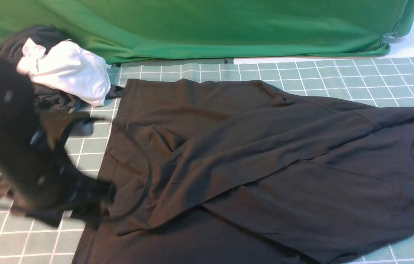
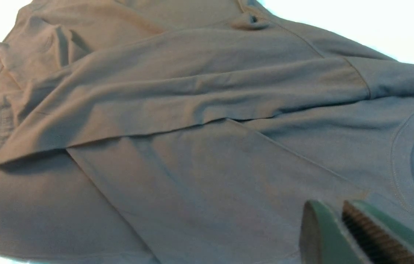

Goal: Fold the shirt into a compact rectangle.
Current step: 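Grasp the near edge of the shirt at its hem and shoulder corners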

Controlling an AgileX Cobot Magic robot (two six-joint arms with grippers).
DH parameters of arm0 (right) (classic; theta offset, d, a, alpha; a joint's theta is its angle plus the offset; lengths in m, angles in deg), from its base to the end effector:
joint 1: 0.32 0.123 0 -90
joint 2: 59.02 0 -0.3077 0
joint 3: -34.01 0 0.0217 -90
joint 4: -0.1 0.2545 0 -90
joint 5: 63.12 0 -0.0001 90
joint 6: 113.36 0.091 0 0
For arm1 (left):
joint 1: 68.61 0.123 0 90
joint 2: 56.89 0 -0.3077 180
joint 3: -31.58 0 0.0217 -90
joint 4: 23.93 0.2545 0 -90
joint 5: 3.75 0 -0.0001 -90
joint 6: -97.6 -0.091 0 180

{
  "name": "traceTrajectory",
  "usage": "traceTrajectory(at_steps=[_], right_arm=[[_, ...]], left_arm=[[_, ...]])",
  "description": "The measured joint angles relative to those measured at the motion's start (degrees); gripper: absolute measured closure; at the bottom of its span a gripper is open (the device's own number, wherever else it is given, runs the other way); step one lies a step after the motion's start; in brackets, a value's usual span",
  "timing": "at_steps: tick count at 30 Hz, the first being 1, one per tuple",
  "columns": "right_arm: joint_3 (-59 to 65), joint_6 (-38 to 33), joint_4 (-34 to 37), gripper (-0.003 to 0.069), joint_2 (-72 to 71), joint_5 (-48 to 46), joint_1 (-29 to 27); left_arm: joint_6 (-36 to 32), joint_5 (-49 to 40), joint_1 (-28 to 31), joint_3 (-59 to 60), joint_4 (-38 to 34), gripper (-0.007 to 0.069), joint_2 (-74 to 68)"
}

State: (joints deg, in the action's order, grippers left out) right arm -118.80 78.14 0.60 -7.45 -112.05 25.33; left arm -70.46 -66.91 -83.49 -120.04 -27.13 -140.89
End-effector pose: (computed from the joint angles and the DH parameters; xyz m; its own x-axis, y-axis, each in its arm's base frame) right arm 0.1134 0.0551 0.3792 -0.6291 -0.0747 -0.7737 -0.3153 0.9343 0.1661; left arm 0.2100 -0.0605 0.2616 -0.9976 0.0258 -0.0648 0.0301 0.9973 -0.0665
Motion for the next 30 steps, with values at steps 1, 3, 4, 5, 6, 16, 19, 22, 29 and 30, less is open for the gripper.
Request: traceTrajectory(at_steps=[1, 3, 4, 5, 6, 16, 19, 22, 29, 30], right_arm=[[0.0, 0.0, 0.0, 0.0572, 0.0, 0.1, 0.0], [0.0, 0.0, 0.0, 0.0570, 0.0, 0.5, 0.0], [0.0, 0.0, 0.0, 0.0568, 0.0, 0.8, 0.0], [0.0, 0.0, 0.0, 0.0568, 0.0, 1.1, 0.0], [0.0, -0.1, 0.0, 0.0568, 0.0, 1.3, 0.0], [0.0, -0.2, 0.0, 0.0557, 0.0, 3.1, 0.0], [0.0, -0.2, 0.0, 0.0557, 0.0, 2.9, 0.0], [0.0, -1.0, 0.0, 0.0557, 0.0, 1.1, 0.0], [-1.1, -9.1, 3.2, 0.0557, 3.2, -10.9, 0.0], [-1.5, -11.0, 4.5, 0.0557, 4.2, -12.2, 0.0]], left_arm=[[0.9, 1.8, 0.0, 2.7, 0.2, 0.0160, 1.1], [2.3, 5.9, 0.0, 7.4, 0.2, 0.0159, 2.4], [2.9, 8.0, 0.0, 10.2, 0.2, 0.0156, 2.5], [3.3, 9.9, 0.0, 12.3, 0.2, 0.0151, 2.6], [4.1, 11.7, 0.0, 14.0, 0.2, 0.0144, 2.5], [8.1, 18.7, 0.0, 17.3, -0.1, 0.0127, -3.0], [8.2, 19.6, 0.0, 17.3, -0.8, 0.0184, -5.9], [7.9, 19.4, 0.0, 17.2, -0.7, 0.0281, -6.5], [3.8, 19.6, 0.0, 17.2, -1.1, 0.0601, -5.7], [3.8, 18.7, 0.0, 17.2, -1.1, 0.0605, -5.1]])
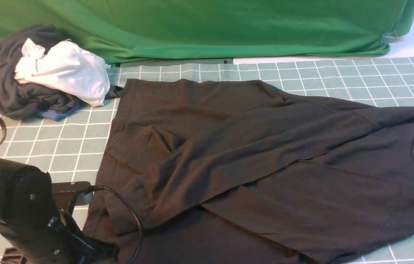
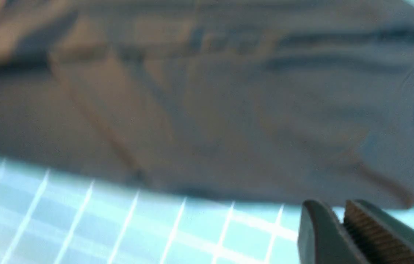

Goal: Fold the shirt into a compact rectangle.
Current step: 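Grasp the near edge of the shirt at its hem and shoulder corners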

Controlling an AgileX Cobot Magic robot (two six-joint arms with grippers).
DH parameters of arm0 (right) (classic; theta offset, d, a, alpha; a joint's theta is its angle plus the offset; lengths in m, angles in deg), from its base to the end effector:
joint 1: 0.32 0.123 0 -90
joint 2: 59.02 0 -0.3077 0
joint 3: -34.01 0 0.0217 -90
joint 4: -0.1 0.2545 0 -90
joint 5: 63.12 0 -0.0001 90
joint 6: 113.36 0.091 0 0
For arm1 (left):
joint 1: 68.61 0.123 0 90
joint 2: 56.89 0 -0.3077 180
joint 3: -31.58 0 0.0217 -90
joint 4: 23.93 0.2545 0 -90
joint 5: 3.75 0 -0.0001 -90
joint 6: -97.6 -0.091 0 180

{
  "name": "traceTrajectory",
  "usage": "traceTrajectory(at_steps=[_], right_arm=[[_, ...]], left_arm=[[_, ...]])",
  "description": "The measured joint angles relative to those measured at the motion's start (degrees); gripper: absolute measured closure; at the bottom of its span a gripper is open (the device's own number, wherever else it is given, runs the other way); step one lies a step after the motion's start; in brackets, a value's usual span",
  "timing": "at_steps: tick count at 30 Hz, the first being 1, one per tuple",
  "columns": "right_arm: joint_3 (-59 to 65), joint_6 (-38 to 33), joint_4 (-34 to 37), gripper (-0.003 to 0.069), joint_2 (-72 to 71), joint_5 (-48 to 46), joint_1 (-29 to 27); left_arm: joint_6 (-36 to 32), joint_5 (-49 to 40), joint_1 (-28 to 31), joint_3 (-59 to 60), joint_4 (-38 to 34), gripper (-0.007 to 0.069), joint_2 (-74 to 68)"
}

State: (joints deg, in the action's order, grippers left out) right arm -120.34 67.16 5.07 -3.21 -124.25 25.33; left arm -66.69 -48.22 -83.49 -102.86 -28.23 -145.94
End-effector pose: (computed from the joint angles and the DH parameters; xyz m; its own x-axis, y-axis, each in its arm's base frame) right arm 0.1148 0.0628 0.3647 -0.7384 -0.2981 -0.6049 -0.4362 0.8952 0.0912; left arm 0.1851 -0.0541 0.1765 -0.9977 -0.0676 0.0004 -0.0675 0.9962 -0.0553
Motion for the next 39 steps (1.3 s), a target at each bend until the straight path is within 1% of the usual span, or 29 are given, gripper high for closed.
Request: traceTrajectory(at_steps=[1, 2, 3, 5, 8, 9, 12, 14, 18, 19, 20, 21, 22, 24, 27, 31, 38, 39], right_arm=[[-0.4, -1.9, 1.8, 0.0557, 1.4, -1.4, 0.0], [-0.5, -2.3, 2.6, 0.0557, 1.7, -1.8, 0.0], [-0.7, -6.2, 5.8, 0.0556, 4.5, -2.7, 0.0], [-0.7, -8.8, 8.5, 0.0556, 7.2, -3.3, 0.2], [0.1, -10.5, 9.9, 0.0556, 11.3, -3.4, 2.1], [0.9, -10.5, 9.6, 0.0556, 13.4, -3.1, 3.9], [3.8, -7.7, 6.8, 0.0550, 17.8, -0.9, 7.8], [6.0, -3.7, 3.4, 0.0519, 20.4, 1.4, 10.0], [10.0, 1.3, -1.3, 0.0393, 23.7, 6.8, 11.1], [10.8, 2.3, -2.2, 0.0347, 24.5, 9.3, 11.2], [10.9, 2.5, -2.2, 0.0347, 24.7, 9.7, 11.2], [11.7, 3.5, -2.7, 0.0301, 26.0, 12.3, 11.3], [12.1, 4.2, -2.8, 0.0276, 27.0, 14.1, 11.3], [12.2, 6.0, -3.3, 0.0246, 29.4, 17.3, 11.4], [12.2, 7.7, -5.0, 0.0235, 32.3, 20.3, 11.4], [12.2, 8.4, -5.0, 0.0233, 35.6, 22.7, 11.4], [12.2, 8.3, -5.3, 0.0233, 40.7, 23.4, 11.4], [12.2, 8.0, -5.3, 0.0245, 41.5, 24.0, 11.4]], left_arm=[[-0.1, -1.1, 0.0, 0.0, 0.0, 0.0609, 1.0], [-0.1, -1.3, 0.0, 0.0, 0.0, 0.0610, 1.3], [-0.1, -3.1, 0.0, 0.0, 0.0, 0.0611, 3.5], [-0.3, -4.9, 0.0, 0.0, 0.0, 0.0611, 6.6], [-0.3, -7.2, 0.0, 0.0, 0.0, 0.0611, 10.6], [-0.3, -8.4, 0.0, 0.0, 0.0, 0.0611, 12.3], [-0.3, -10.4, 0.0, 0.1, 0.0, 0.0611, 15.4], [-0.3, -11.1, 0.0, 0.1, 0.1, 0.0611, 17.0], [-0.3, -11.2, 0.0, 0.1, 0.2, 0.0611, 18.2], [-0.3, -11.2, 0.0, 0.1, 0.3, 0.0611, 18.2], [-0.3, -11.2, 0.0, 0.1, 0.4, 0.0611, 18.2], [-0.3, -11.0, 0.0, 0.1, 0.5, 0.0611, 18.2], [-0.3, -10.9, 0.0, 0.1, 0.5, 0.0611, 18.2], [-0.3, -10.7, 0.0, 0.1, 0.7, 0.0611, 18.2], [-0.3, -10.6, 0.0, 0.1, 0.8, 0.0611, 18.2], [-0.3, -10.4, 0.0, 0.1, 0.8, 0.0611, 18.2], [-0.3, -9.9, 0.0, 0.1, 0.9, 0.0611, 18.2], [-0.3, -9.9, 0.0, 0.1, 0.9, 0.0611, 18.2]])
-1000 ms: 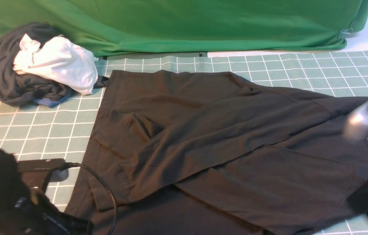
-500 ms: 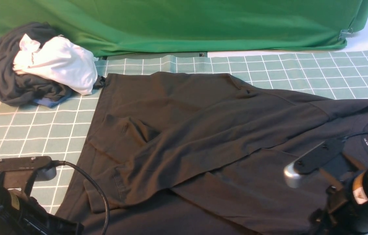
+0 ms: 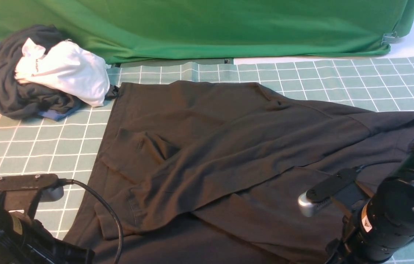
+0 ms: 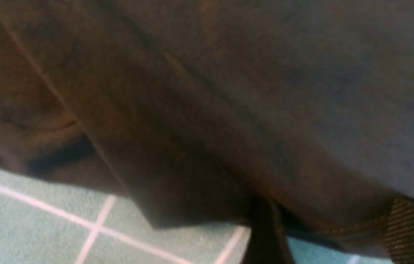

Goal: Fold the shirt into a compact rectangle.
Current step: 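Grasp the near edge of the shirt at its hem and shoulder corners, then fold the black garment in half by bringing its near edge over to the far edge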

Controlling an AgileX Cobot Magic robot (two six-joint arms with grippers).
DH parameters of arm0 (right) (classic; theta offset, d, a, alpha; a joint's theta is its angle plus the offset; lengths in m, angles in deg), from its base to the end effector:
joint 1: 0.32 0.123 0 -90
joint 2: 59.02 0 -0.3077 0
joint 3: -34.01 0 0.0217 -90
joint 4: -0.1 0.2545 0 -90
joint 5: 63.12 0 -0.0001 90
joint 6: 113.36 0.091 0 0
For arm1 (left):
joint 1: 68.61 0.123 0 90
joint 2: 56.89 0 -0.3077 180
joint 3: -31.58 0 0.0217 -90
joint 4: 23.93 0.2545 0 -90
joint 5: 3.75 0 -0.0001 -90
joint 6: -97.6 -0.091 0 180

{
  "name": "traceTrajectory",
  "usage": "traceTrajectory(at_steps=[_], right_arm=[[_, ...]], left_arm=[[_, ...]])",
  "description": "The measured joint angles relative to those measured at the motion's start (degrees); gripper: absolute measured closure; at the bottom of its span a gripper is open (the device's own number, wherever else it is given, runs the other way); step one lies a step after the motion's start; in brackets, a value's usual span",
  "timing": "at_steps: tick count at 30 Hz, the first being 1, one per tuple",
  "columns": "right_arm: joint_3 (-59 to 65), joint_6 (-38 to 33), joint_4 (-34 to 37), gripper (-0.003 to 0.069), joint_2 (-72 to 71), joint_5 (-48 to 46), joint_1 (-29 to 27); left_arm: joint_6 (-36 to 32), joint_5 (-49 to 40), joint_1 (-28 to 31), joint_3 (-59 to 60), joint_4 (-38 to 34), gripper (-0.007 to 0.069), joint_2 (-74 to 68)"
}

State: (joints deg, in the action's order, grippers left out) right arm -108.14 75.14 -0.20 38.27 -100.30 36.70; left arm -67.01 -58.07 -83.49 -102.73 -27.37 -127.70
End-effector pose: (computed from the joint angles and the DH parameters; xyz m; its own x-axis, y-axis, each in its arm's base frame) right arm 0.1966 0.1479 0.1729 -0.8695 -0.4757 -0.1327 -0.4818 0.8761 0.0161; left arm 0.1446 -0.0430 0.2297 -0.9893 -0.0462 -0.1387 -0.0333 0.9950 -0.0939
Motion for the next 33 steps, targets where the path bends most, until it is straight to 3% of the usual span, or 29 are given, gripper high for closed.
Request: traceTrajectory(at_steps=[5, 6, 8, 10, 20, 28, 33], right_arm=[[-0.1, -0.4, 0.8, 0.0414, 0.1, 0.5, 0.0], [-0.1, -0.6, 0.9, 0.0507, 0.1, 0.5, 0.1], [-0.1, -1.0, 0.8, 0.0596, -0.2, 0.0, 0.1], [-0.1, -1.1, 0.6, 0.0631, -1.5, -1.8, 0.5], [-0.1, -1.4, 0.7, 0.0636, -15.6, -8.4, 2.8], [-7.7, -5.9, 0.8, 0.0637, -18.5, -12.7, -4.4], [-14.5, -10.5, 0.8, 0.0637, -13.4, -13.6, -10.1]], left_arm=[[0.0, 0.4, 0.0, 0.0, 0.0, 0.0610, 0.0], [0.0, 0.4, 0.0, 0.0, 0.2, 0.0610, 0.1], [0.0, 0.4, 0.0, 0.0, 0.2, 0.0610, 0.5], [0.0, 0.1, 0.0, 0.0, 0.2, 0.0610, 1.6], [0.7, -3.4, 0.0, -4.8, 0.2, 0.0610, 11.0], [2.2, -0.5, 0.3, -15.7, 2.9, 0.0610, 4.4], [1.7, 3.3, 3.9, -23.1, 2.7, 0.0610, -5.2]])
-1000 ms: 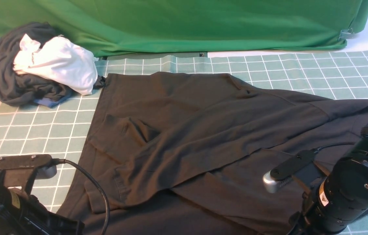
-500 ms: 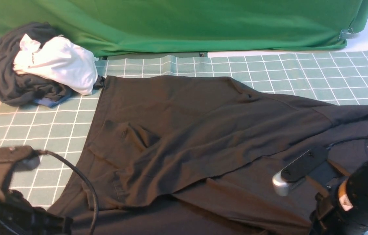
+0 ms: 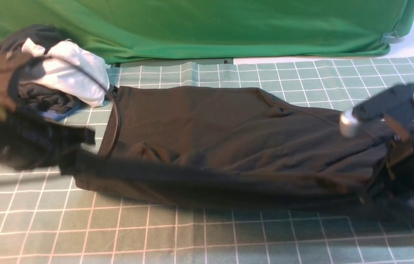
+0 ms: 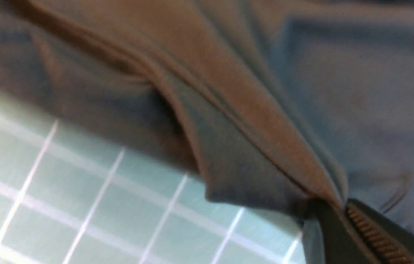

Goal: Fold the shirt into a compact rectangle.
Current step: 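Fold the black garment in half by bringing its near edge over to the far edge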

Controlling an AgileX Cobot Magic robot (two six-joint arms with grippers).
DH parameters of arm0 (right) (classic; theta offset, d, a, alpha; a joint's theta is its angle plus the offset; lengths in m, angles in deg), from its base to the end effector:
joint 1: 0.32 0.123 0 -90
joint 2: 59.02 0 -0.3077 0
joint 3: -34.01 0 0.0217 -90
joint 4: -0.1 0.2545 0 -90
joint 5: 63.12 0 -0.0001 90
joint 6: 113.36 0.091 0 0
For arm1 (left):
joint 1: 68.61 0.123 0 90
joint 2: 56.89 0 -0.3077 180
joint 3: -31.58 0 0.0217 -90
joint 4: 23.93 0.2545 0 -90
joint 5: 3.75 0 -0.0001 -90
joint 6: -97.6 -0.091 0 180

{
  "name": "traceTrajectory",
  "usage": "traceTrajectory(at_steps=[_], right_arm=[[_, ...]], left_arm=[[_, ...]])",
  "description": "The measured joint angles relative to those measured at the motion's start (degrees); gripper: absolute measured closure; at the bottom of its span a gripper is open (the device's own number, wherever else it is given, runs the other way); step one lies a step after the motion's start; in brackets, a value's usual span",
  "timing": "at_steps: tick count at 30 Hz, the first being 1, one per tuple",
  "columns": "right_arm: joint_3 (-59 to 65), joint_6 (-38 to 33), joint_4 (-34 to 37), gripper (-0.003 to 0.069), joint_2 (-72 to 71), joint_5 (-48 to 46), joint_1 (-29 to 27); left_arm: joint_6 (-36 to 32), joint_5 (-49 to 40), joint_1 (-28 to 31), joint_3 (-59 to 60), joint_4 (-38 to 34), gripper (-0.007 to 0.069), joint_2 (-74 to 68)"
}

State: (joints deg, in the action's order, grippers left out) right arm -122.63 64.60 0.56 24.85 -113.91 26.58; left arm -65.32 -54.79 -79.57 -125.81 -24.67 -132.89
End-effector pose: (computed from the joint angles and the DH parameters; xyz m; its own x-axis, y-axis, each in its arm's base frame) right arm 0.2232 0.1139 0.2899 -0.8127 -0.4465 -0.3743 -0.4795 0.8775 -0.0057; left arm 0.2220 -0.0439 0.3263 -0.8666 -0.1392 -0.4792 -0.0694 0.9846 -0.1606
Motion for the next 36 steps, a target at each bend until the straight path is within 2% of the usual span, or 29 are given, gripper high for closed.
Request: traceTrajectory(at_steps=[2, 6, 15, 20, 29, 32, 36], right_arm=[[-4.2, -2.3, 0.2, 0.0637, 3.8, 0.0, -2.1], [-11.3, -4.9, 0.4, 0.0637, 10.4, 0.6, -5.0], [-29.5, -7.5, 0.3, 0.0637, 28.0, 0.2, -8.8], [-42.5, -7.5, 0.2, 0.0637, 39.8, -0.4, -9.2], [-49.0, -7.6, -0.1, 0.0627, 48.8, 1.1, -9.2], [-49.2, -7.6, -0.1, 0.0591, 49.0, 4.0, -9.2], [-49.7, -7.4, -0.5, 0.0510, 49.0, 6.5, -9.4]], left_arm=[[-1.9, 1.8, 3.3, -4.5, -1.9, 0.0610, -7.1], [-5.5, 2.8, 6.5, -12.3, -5.1, 0.0610, -16.4], [-6.4, 2.2, 8.0, -31.3, -4.9, 0.0610, -36.1], [-6.1, -3.0, 8.8, -44.9, -3.8, 0.0610, -47.8], [-5.9, -1.2, 8.8, -50.4, -2.3, 0.0606, -54.9], [-3.8, 0.3, 8.8, -50.4, 0.7, 0.0585, -55.5], [-1.4, 1.2, 8.8, -50.5, 5.4, 0.0518, -55.9]])
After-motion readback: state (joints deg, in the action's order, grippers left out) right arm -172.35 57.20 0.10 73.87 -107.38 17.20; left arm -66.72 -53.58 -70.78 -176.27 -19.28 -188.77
